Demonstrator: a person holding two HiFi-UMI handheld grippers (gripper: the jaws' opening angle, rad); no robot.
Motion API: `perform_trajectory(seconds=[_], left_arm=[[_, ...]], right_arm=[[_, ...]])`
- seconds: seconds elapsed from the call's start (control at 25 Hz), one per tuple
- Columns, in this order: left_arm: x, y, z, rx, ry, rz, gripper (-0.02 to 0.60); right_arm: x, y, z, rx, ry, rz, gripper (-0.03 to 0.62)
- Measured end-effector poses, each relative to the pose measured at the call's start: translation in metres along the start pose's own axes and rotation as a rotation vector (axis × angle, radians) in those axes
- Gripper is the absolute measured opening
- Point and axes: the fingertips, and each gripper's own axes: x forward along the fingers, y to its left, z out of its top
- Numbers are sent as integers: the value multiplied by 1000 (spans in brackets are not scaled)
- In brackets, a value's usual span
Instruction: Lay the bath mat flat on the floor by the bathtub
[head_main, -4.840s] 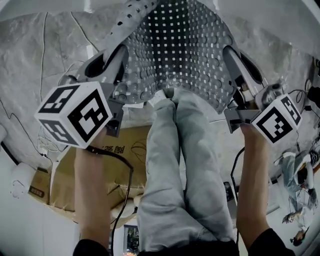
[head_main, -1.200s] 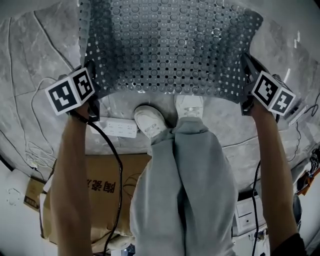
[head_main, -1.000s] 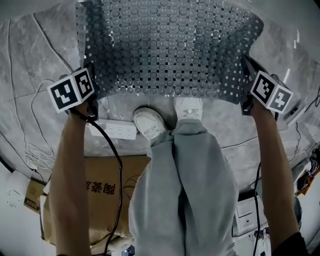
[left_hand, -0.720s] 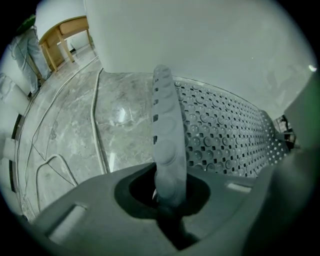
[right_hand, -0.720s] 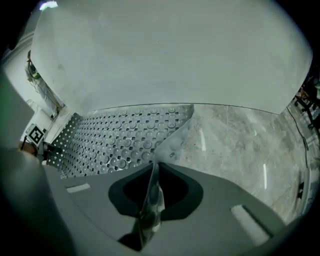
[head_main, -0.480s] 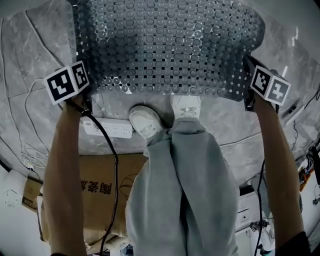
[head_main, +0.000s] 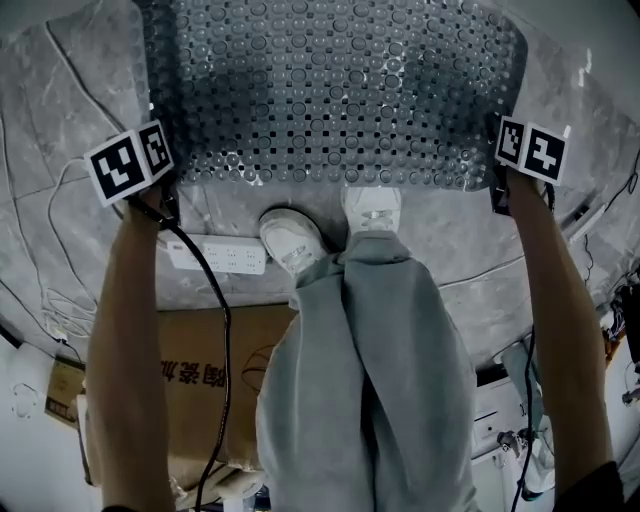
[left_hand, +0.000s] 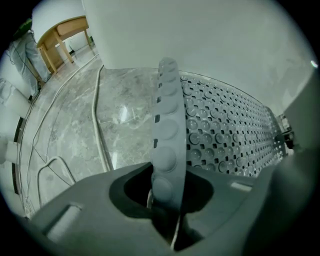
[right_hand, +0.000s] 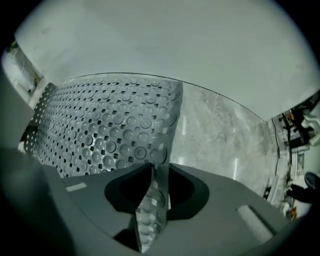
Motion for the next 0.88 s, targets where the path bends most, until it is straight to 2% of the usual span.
perform_trajectory(seconds=[0.12, 0.28, 0.52, 0.6, 0.68, 0.72, 0.88], left_arm=[[-5, -2, -2, -5, -6, -7, 89], [-19, 4, 3, -10, -20, -2, 89], [-47, 13, -7, -103, -43, 7, 89], [-57, 14, -13, -118, -41, 6, 82], [-66, 11, -21, -135, -33, -2, 39], [-70, 9, -24, -142, -26, -8, 20], [-88, 0, -30, -161, -15, -34, 5]], right_arm=[[-5, -8, 4, 102, -1, -4, 143], [-23, -7, 13, 109, -18, -6, 160], [-48, -3, 4, 140, 2, -33, 122], [-58, 1, 4, 131, -9, -45, 81], [-69, 6, 3, 134, -27, -47, 17], [-73, 10, 3, 136, -33, -40, 6], [-90, 30, 1, 136, -38, -4, 6]])
